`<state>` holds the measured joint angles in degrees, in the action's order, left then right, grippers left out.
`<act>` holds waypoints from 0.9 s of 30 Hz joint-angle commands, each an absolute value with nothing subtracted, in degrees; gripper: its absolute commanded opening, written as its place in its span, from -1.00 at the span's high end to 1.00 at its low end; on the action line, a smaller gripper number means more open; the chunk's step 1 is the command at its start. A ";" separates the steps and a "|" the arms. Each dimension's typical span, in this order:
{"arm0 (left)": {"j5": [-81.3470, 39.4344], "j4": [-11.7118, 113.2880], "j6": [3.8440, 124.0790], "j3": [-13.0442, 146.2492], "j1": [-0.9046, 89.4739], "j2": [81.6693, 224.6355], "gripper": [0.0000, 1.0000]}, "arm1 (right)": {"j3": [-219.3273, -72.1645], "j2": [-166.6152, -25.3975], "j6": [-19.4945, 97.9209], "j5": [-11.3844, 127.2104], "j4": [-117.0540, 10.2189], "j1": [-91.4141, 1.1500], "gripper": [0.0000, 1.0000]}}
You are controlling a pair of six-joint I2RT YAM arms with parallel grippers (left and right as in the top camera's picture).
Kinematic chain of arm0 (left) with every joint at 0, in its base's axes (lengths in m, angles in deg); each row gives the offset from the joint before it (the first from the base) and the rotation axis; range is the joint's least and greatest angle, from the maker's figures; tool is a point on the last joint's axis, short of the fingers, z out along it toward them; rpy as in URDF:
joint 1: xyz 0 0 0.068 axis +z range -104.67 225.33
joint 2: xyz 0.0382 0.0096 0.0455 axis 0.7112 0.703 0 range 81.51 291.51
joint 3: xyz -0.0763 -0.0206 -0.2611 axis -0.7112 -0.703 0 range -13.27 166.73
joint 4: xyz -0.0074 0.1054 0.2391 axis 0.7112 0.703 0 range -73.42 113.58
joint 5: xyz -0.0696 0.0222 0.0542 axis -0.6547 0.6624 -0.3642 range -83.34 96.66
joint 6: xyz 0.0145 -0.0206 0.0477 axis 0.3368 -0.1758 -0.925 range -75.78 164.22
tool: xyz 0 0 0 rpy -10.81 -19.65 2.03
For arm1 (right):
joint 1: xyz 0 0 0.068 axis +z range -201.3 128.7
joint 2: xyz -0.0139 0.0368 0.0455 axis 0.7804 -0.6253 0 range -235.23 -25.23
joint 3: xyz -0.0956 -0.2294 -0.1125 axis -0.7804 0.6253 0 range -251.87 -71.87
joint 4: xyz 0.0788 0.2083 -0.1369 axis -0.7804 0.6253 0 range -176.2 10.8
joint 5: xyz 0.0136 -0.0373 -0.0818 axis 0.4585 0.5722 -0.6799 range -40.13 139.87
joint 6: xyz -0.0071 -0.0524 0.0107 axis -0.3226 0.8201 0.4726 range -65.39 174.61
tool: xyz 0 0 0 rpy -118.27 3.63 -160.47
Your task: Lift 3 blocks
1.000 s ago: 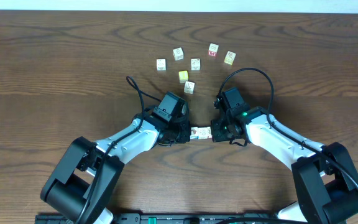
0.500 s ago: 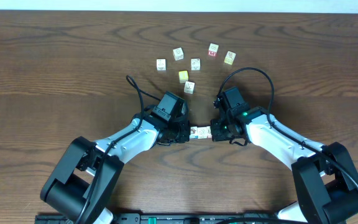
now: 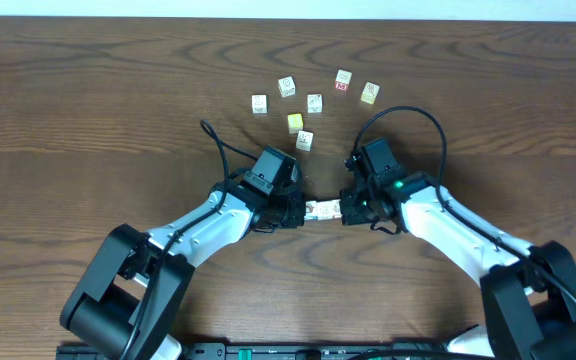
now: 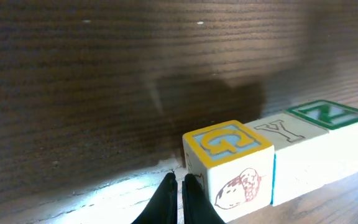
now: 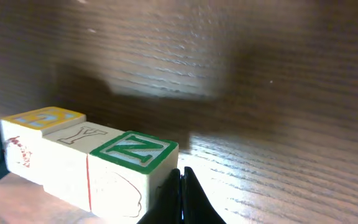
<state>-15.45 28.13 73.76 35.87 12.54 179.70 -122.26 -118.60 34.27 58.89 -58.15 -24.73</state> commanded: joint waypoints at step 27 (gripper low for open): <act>-19.91 26.54 72.34 36.61 11.73 173.45 0.86 | -122.83 -114.27 35.15 66.89 -57.54 -24.20 0.97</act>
